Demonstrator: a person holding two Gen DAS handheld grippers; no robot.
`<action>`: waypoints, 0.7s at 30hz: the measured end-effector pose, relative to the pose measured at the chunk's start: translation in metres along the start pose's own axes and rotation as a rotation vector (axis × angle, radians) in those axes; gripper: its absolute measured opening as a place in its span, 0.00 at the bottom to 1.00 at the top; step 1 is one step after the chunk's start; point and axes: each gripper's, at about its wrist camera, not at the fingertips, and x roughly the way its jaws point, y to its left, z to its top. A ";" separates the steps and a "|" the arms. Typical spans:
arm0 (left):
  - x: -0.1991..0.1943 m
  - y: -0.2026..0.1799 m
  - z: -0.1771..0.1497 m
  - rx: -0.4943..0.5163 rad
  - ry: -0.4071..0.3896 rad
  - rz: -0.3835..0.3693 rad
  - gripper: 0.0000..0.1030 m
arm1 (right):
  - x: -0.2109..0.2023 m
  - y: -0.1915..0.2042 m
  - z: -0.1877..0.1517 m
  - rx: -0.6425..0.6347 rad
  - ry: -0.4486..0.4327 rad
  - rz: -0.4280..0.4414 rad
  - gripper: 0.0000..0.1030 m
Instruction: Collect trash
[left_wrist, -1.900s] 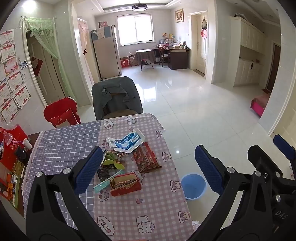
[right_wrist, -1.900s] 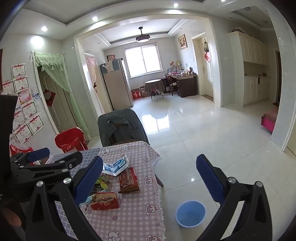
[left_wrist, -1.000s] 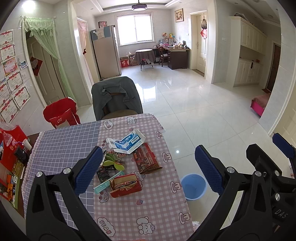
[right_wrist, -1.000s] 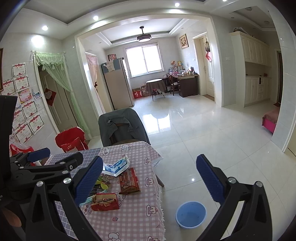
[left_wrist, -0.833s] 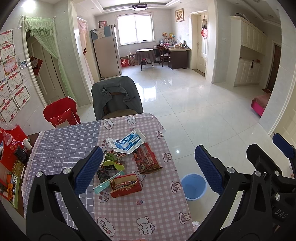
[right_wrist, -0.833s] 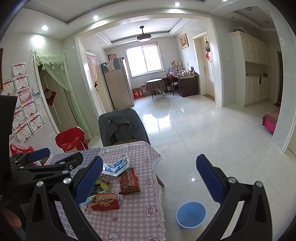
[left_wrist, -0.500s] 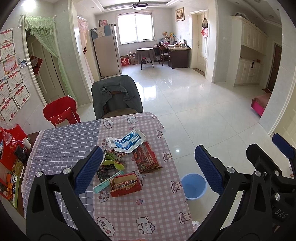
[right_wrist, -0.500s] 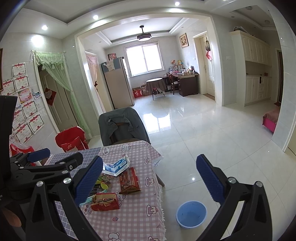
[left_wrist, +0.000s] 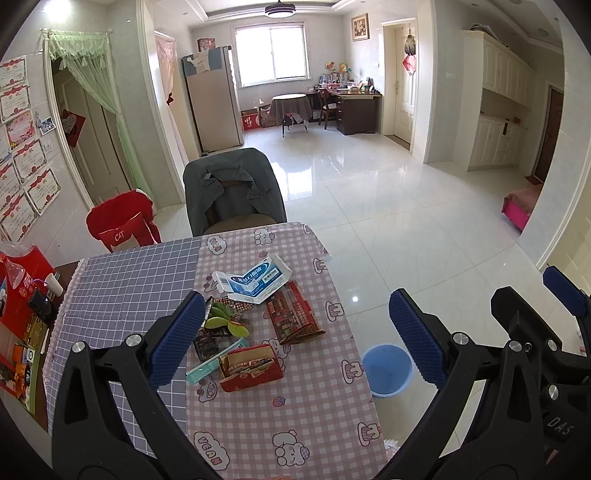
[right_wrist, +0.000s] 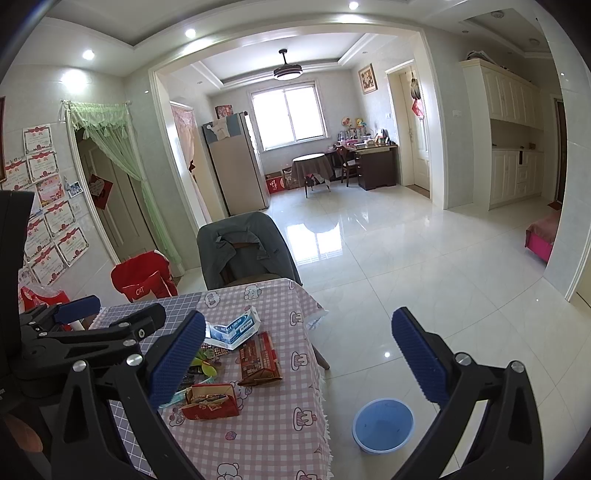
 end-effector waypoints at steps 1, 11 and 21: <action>-0.001 -0.001 0.001 -0.001 0.001 -0.002 0.95 | -0.001 0.000 0.000 -0.001 -0.001 0.000 0.96; -0.002 -0.001 0.001 0.000 0.002 -0.002 0.95 | 0.000 0.000 0.000 -0.003 -0.002 -0.002 0.96; -0.002 0.001 0.001 -0.001 -0.002 -0.001 0.95 | 0.001 0.002 -0.001 0.000 -0.002 -0.003 0.96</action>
